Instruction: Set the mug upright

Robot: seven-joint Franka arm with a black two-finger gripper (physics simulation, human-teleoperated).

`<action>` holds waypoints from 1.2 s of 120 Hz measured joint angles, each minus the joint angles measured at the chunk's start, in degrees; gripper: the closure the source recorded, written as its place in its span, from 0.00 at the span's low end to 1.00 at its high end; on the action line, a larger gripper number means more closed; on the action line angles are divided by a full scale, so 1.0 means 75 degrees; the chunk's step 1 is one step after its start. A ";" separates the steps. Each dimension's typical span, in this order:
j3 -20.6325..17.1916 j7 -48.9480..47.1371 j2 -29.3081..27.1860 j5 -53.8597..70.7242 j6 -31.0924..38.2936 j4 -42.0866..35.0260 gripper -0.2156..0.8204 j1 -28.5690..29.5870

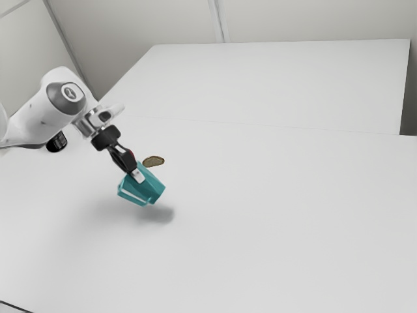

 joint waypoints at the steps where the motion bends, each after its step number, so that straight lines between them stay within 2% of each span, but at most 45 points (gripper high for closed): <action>1: -0.0035 -0.0023 -0.0021 0.0058 0.0028 -0.0004 0.96 -0.0003; 35: -0.1169 -0.0981 -0.0303 0.2035 0.1096 -0.0162 0.97 -0.0003; 75: -0.1911 -0.2512 -0.0337 0.3254 0.2365 -0.0650 0.97 -0.0121; 144: -0.2046 -0.4227 0.0259 0.4065 0.3158 -0.0920 0.97 -0.0123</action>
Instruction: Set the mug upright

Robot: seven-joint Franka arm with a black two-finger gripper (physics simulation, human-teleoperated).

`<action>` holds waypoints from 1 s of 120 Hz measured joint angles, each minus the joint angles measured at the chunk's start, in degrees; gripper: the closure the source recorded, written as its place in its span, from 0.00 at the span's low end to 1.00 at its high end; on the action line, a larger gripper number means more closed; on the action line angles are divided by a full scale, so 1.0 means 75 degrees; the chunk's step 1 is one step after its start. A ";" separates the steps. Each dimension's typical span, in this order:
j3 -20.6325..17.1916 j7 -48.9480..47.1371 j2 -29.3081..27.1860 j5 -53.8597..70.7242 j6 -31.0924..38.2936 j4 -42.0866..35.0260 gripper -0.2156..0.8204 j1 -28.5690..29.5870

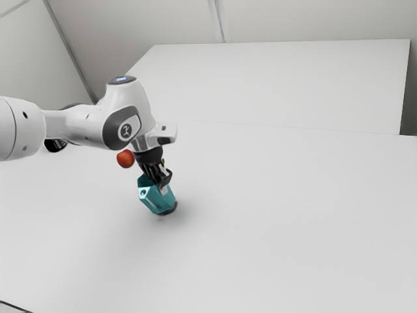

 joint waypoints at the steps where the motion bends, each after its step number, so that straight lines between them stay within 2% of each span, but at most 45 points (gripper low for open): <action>1: 0.0000 -0.0016 0.0005 0.0004 0.0005 -0.0001 0.97 0.0001; 23: 0.0000 -0.0313 0.0051 0.0049 0.0100 -0.0030 0.96 -0.0055; 63: 0.0001 -0.0680 0.0021 0.0141 0.0223 -0.0121 0.85 -0.0094; 75: 0.0001 -0.0766 -0.0009 0.0146 0.0237 -0.0126 0.76 -0.0143; 89: -0.0026 -0.0846 -0.0087 0.0148 0.0235 -0.0121 0.54 -0.0173; 106: -0.0143 -0.0912 -0.0661 0.0143 -0.0009 -0.0023 0.38 -0.0137; 120: -0.0307 -0.0954 -0.1149 0.0134 -0.0965 0.1049 0.31 -0.0068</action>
